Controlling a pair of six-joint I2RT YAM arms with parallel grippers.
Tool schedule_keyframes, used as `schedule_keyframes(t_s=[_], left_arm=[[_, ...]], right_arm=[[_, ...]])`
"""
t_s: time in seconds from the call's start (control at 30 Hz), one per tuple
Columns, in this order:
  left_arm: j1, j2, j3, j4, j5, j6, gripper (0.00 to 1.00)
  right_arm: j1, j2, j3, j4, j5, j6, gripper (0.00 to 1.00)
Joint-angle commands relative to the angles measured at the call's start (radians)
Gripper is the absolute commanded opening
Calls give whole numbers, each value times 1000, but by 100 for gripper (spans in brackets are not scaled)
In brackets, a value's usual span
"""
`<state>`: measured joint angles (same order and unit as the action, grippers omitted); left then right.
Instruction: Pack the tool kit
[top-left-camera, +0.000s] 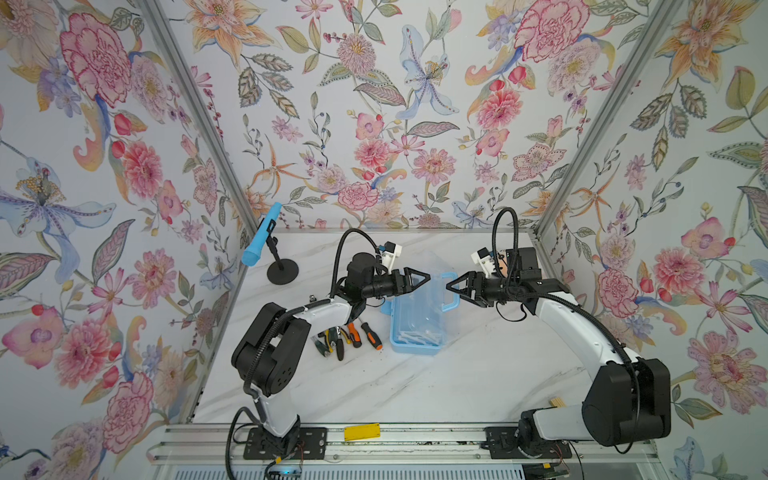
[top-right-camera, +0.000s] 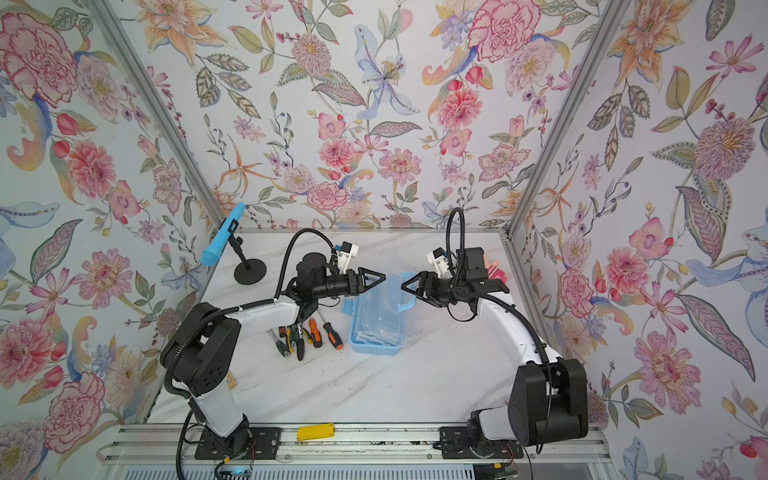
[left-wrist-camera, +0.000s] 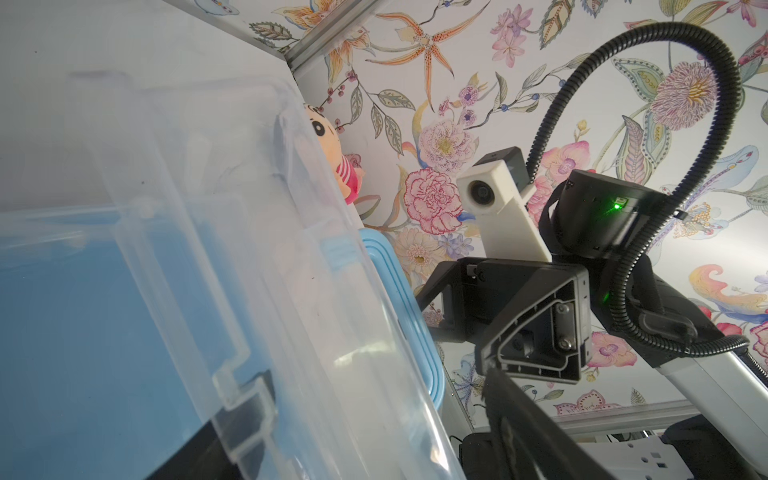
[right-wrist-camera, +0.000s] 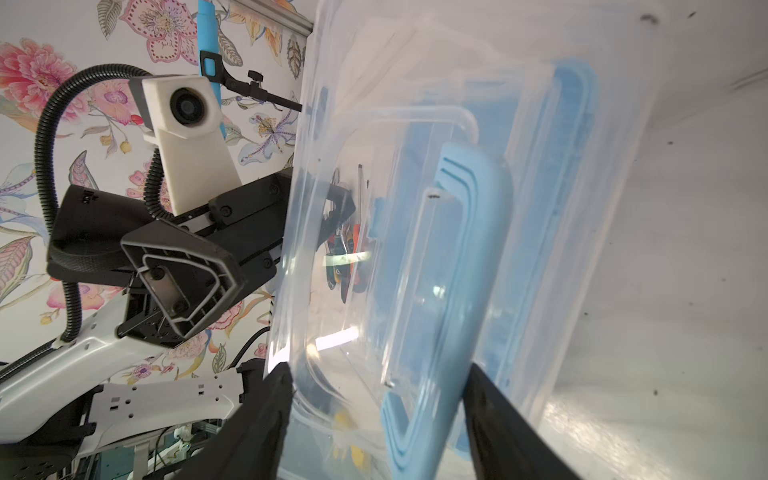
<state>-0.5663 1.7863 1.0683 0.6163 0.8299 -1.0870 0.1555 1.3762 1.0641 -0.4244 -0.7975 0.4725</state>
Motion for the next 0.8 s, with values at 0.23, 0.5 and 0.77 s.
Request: schedule_keyframes(t_s=[0.23, 0.5, 0.77], left_arm=[[-105, 67, 234, -77, -18, 33, 83], [-134, 150, 328, -104, -25, 46, 82], [-112, 94, 307, -170, -36, 99, 82]], right_arm=[[-139, -224, -88, -50, 342, 86, 70], [-148, -270, -142, -50, 331, 85, 70], [-111, -269, -103, -64, 367, 71, 69]])
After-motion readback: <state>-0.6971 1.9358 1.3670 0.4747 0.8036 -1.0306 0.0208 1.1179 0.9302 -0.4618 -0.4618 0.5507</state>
